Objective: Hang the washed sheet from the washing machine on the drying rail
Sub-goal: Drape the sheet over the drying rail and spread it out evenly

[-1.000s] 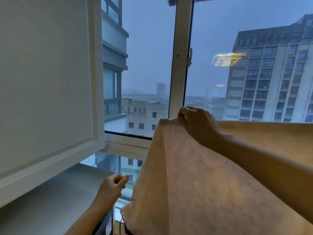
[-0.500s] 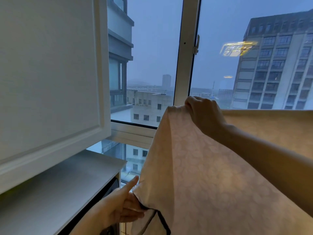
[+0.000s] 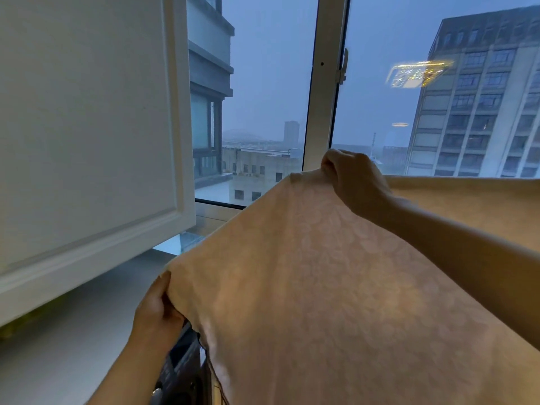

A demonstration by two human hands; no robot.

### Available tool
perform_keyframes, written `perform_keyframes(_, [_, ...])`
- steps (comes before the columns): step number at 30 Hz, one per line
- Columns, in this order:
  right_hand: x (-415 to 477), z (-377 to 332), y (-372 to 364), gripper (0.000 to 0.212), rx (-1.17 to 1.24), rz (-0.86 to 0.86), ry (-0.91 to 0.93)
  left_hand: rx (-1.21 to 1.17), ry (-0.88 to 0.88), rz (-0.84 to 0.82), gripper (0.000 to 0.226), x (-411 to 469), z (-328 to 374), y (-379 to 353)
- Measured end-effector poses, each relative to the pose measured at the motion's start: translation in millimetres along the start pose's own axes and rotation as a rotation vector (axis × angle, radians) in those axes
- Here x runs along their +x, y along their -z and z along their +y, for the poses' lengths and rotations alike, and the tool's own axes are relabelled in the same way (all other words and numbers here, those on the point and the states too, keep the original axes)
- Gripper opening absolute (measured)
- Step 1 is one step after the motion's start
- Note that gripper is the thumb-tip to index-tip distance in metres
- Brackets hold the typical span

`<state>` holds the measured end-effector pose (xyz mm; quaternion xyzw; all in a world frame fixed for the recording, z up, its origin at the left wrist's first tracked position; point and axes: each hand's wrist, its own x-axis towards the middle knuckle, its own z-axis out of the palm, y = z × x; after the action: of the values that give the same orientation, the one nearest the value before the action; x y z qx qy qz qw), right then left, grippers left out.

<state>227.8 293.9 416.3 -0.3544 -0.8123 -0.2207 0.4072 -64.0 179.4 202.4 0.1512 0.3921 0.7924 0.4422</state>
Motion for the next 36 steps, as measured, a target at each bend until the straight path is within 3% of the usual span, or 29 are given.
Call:
perform_keyframes(3, [11,-5,5,0.019,0.055,0.033,0.031,0.199,-0.051,0.104,0.026,17,3,9])
perform_keyframes(6, [6,-7,1,0.019,0.028,-0.028,0.062,0.606,-0.158,0.233,0.024,22,2,6])
perform_keyframes(8, [1,-5,-4,0.018,0.006,-0.069,0.093,0.831,-0.258,0.206,0.032,17,0,-7])
perform_keyframes(11, [4,-1,0,0.015,0.029,-0.088,0.101,1.009,-0.484,0.059,0.022,11,4,-49])
perform_keyframes(13, [4,2,5,0.013,0.032,-0.115,0.098,1.023,-0.586,-0.134,0.016,10,9,-90])
perform_keyframes(16, [-2,11,16,0.013,-0.005,-0.154,0.087,1.007,-0.641,-0.413,0.025,7,14,-151])
perform_keyframes(20, [-16,33,37,0.014,-0.056,-0.207,0.039,0.974,-0.631,-0.637,0.026,3,13,-204])
perform_keyframes(22, [-22,45,50,0.018,-0.081,-0.228,-0.019,0.980,-0.684,-0.621,0.016,4,15,-215])
perform_keyframes(26, [-31,69,77,0.017,-0.079,-0.229,-0.104,0.925,-0.775,-0.515,0.020,4,25,-222])
perform_keyframes(30, [-36,71,83,0.013,-0.192,-0.224,-0.058,0.855,-0.820,-0.430,0.023,6,35,-234])
perform_keyframes(36, [-22,76,87,0.015,-0.138,-0.023,-0.206,0.882,-0.999,-0.348,0.020,1,55,-267])
